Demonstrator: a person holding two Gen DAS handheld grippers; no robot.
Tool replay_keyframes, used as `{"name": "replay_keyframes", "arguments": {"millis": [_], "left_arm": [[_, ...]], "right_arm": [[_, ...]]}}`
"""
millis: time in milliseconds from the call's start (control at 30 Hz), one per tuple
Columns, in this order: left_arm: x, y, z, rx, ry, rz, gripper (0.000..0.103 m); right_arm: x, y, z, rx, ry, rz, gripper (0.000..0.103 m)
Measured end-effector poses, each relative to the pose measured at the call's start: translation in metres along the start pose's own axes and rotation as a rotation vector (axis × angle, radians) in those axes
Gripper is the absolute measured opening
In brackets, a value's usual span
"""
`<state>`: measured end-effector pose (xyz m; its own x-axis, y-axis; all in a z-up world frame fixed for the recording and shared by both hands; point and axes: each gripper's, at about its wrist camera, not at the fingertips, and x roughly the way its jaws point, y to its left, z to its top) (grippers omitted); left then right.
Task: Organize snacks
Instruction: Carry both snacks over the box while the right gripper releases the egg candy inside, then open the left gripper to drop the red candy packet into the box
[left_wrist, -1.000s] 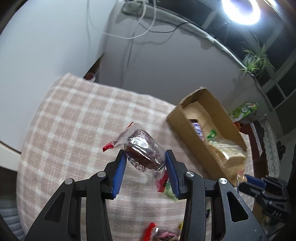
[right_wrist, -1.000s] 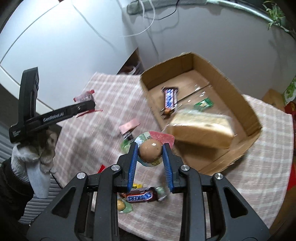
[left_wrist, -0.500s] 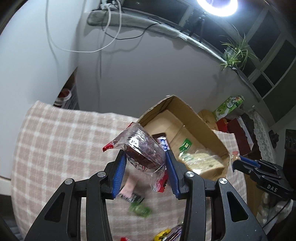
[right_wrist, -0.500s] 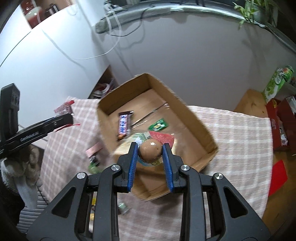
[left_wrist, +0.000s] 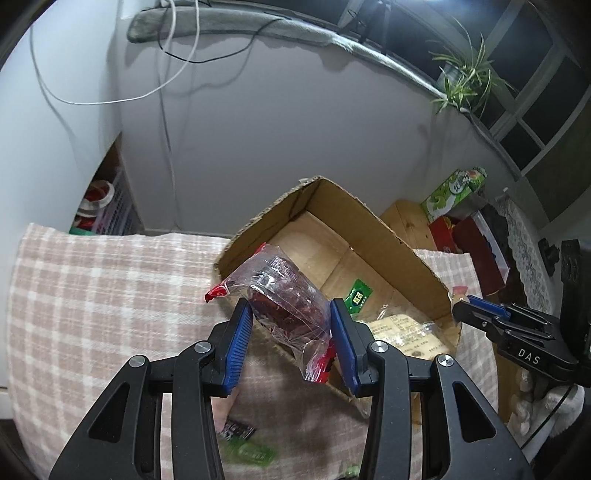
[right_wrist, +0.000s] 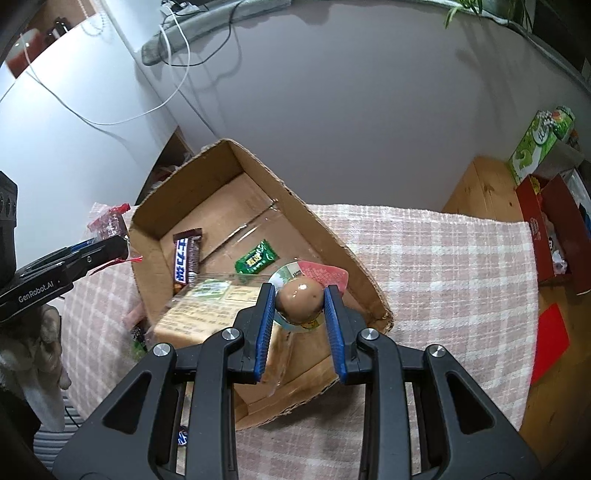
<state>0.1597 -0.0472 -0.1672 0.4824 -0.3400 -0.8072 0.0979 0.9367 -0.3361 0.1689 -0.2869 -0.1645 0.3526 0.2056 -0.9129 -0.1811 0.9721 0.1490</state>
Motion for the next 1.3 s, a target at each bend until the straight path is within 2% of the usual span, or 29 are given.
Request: {"name": "replay_keyframes", "arguments": {"millis": [500,533,600,800,1100,1300], "left_arm": [[0.013,-0.017,-0.001,0.037,0.038,-0.009,0.043],[0.013,-0.016,0.000,0.038,0.041,-0.012,0.043],[0.012,-0.017,0.000,0.045,0.042,-0.011,0.045],[0.007,-0.015,0.000,0.040,0.029,-0.009,0.047],[-0.019,0.003,-0.003,0.011,-0.009,-0.011,0.047],[-0.043,0.033,-0.013,-0.028,-0.029,0.009,0.047]], "right_arm": [[0.002,0.001,0.002,-0.001,-0.001,-0.015,0.030],[0.001,0.002,0.002,-0.004,-0.001,-0.018,0.031],[-0.001,0.003,0.002,-0.008,-0.007,-0.022,0.042],[-0.009,0.007,0.001,-0.017,-0.020,-0.014,0.043],[-0.031,0.022,-0.012,-0.043,-0.042,0.026,0.043],[-0.046,0.040,-0.030,-0.074,-0.050,0.077,0.043]]}}
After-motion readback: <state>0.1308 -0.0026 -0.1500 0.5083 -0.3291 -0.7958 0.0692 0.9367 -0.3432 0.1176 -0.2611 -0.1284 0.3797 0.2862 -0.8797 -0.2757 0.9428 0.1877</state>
